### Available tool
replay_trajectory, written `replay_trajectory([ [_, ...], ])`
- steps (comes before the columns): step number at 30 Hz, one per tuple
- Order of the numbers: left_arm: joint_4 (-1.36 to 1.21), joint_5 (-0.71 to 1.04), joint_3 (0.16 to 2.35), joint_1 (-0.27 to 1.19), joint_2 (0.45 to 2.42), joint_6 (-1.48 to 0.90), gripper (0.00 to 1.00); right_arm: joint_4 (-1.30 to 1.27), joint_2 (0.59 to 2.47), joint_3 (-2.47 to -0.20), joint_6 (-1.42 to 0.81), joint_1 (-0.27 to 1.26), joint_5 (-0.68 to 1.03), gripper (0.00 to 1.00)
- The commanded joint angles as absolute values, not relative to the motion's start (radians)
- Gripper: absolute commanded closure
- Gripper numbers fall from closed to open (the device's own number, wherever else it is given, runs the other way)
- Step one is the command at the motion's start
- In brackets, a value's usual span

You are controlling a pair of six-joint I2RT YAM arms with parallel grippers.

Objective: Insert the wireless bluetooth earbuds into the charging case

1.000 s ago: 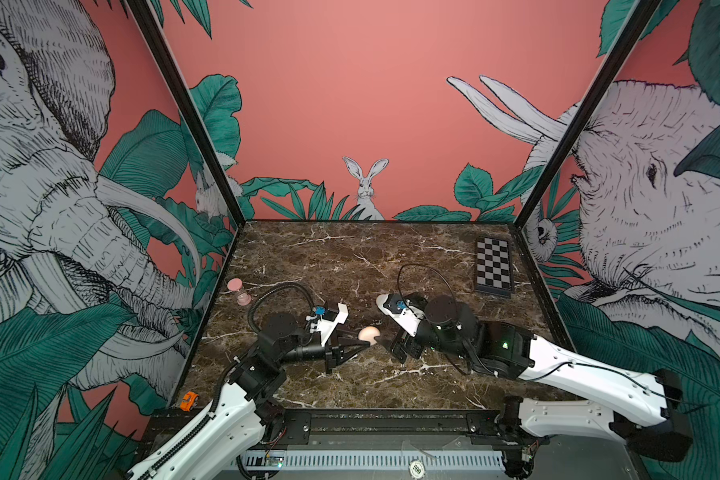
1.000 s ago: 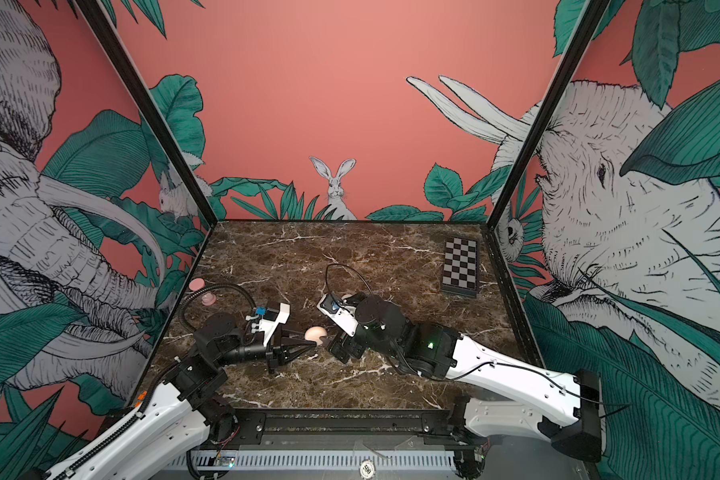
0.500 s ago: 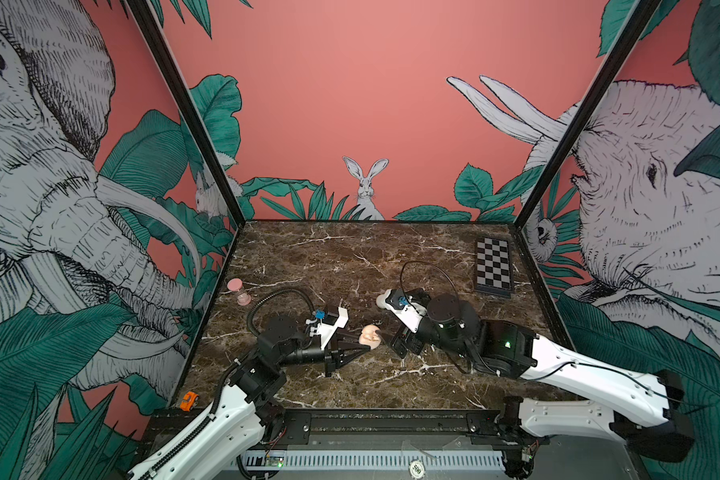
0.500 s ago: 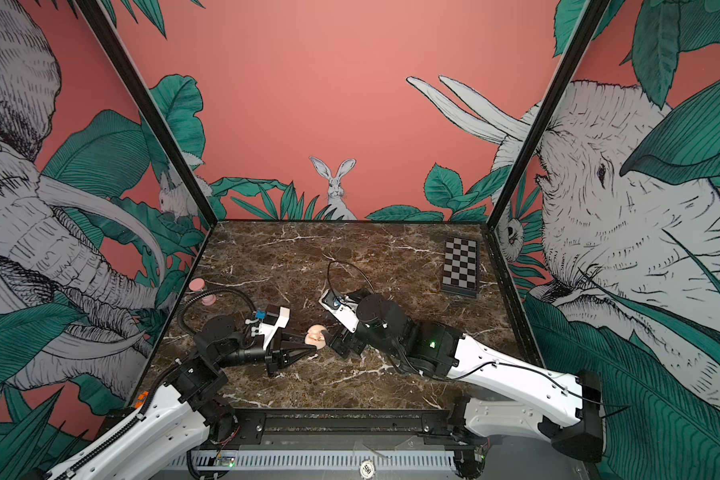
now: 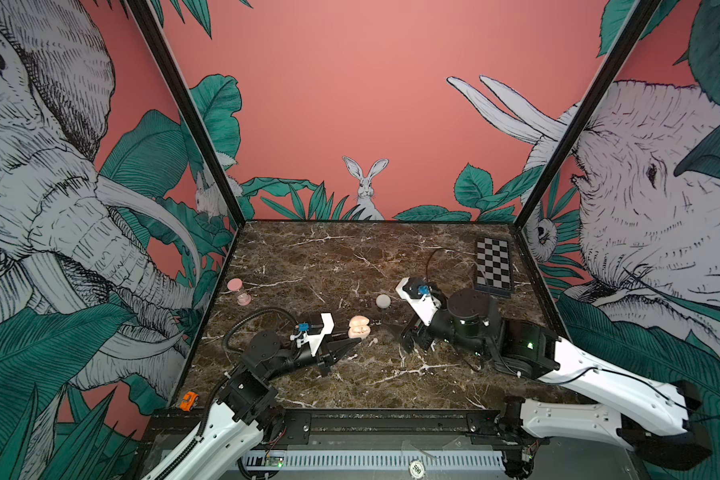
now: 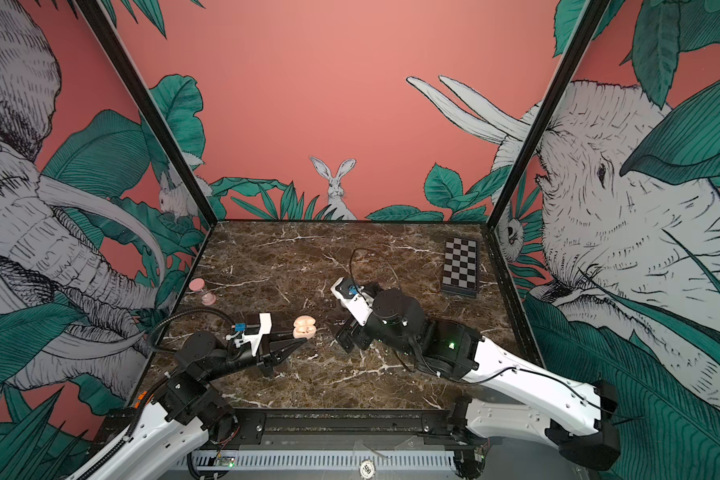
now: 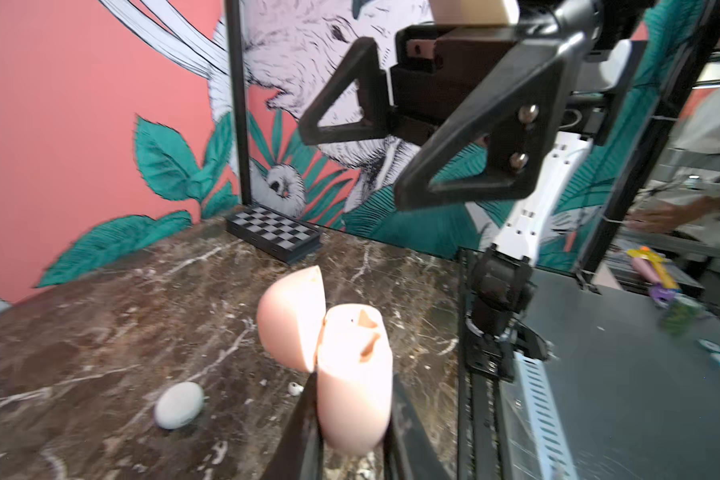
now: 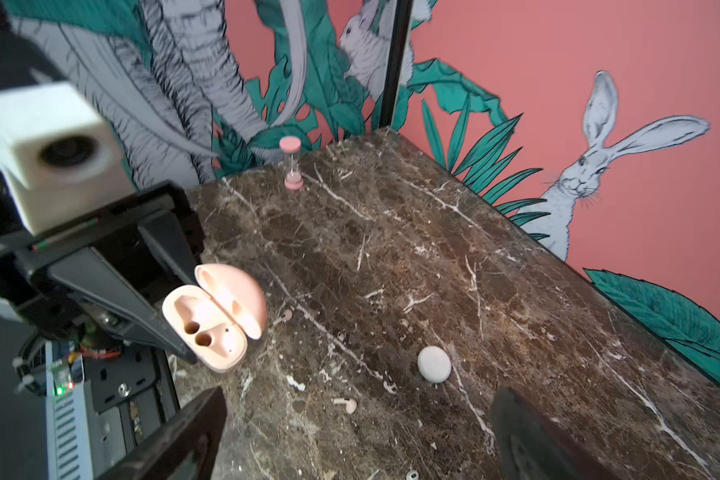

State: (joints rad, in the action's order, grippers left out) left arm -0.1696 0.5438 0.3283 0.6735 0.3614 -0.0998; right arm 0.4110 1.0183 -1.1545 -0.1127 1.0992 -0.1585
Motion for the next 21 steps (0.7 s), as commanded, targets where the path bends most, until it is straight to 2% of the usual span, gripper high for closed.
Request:
replay_trajectory([
  [1, -0.205, 0.385, 0.305, 0.672, 0.309, -0.044, 1.0, 0.481, 1.031, -1.212, -0.311, 0.991, -0.135, 0.02],
  [4, -0.2, 0.354, 0.305, 0.67, 0.276, -0.037, 1.0, 0.558, 1.092, -1.255, -0.461, 0.878, -0.054, 0.02],
  [7, -0.204, 0.307, 0.302, 0.669, 0.236, -0.023, 1.0, 0.609, 1.176, -1.292, -0.57, 0.837, -0.024, 0.06],
  [12, -0.201, 0.179, 0.297, 0.661, 0.135, 0.016, 1.0, 0.705, 1.37, -1.397, -0.737, 0.838, 0.005, 0.15],
  [16, -0.191, 0.139, 0.296, 0.661, 0.071, 0.028, 1.0, 0.733, 1.508, -1.453, -0.826, 0.851, 0.062, 0.14],
  [21, -0.193, 0.122, 0.296, 0.661, 0.019, 0.035, 1.0, 0.737, 1.665, -1.522, -0.924, 0.929, 0.033, 0.17],
])
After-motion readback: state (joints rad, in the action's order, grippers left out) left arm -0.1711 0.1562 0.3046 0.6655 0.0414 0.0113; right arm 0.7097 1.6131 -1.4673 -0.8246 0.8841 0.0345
